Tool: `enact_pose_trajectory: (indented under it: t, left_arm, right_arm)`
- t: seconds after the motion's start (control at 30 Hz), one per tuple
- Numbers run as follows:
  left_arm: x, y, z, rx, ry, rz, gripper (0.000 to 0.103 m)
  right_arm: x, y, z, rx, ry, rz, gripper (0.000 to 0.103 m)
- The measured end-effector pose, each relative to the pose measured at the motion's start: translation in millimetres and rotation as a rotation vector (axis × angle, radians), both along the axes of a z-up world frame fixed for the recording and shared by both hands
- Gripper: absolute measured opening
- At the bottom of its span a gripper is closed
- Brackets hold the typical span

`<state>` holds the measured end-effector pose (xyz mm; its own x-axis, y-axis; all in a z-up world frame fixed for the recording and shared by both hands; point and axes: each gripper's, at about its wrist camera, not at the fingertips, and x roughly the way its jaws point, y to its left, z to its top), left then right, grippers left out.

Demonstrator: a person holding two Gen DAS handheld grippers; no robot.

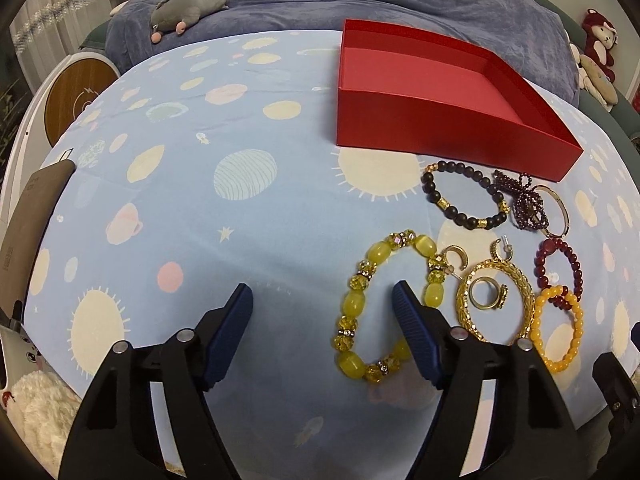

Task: Organize jewelry
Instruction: 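Grasp the yellow large-bead bracelet with the left tool while the right tool grasps the orange bead bracelet, then carry both bracelets into the red box and open both tools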

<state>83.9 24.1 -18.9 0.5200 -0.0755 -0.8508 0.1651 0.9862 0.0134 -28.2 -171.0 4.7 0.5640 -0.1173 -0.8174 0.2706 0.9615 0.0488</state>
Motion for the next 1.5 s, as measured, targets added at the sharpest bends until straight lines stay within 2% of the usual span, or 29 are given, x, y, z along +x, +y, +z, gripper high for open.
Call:
enact_pose_trajectory:
  t: [0.2, 0.27, 0.3, 0.4, 0.5, 0.77, 1.0, 1.17, 1.33, 1.5]
  left_arm:
    - [-3, -9, 3, -0.001, -0.021, -0.055, 0.032]
    - [-4, -10, 3, -0.012, -0.022, -0.075, 0.014]
    - [-3, -10, 4, -0.022, -0.021, -0.083, 0.009]
    - [-4, -8, 4, -0.042, -0.020, -0.083, 0.009]
    - [-6, -1, 6, -0.062, -0.018, -0.056, 0.009]
    - [-7, 9, 4, -0.089, -0.006, -0.017, 0.010]
    - [-7, 8, 4, -0.075, -0.012, -0.030, 0.010]
    - [-7, 7, 4, -0.075, -0.013, -0.033, 0.010]
    - [-10, 7, 7, -0.079, -0.026, -0.034, 0.010]
    - [-17, 6, 13, -0.090, -0.017, -0.037, 0.009]
  right_arm:
    - [4, 7, -1, -0.011, 0.016, 0.025, 0.096]
    - [5, 8, 0, -0.009, 0.015, 0.027, 0.096]
    - [6, 7, 0, -0.005, 0.015, 0.029, 0.096]
    - [10, 9, 1, 0.001, 0.023, 0.043, 0.094]
    - [16, 11, -2, 0.013, 0.037, 0.060, 0.085]
    - [31, 8, -16, 0.051, 0.092, 0.056, 0.054]
    - [40, 11, -22, 0.018, 0.099, 0.058, 0.038]
    - [39, 11, -21, 0.019, 0.095, 0.072, 0.008]
    - [34, 12, -16, 0.048, 0.081, 0.101, 0.007]
    - [29, 14, 5, 0.055, 0.041, 0.122, 0.007]
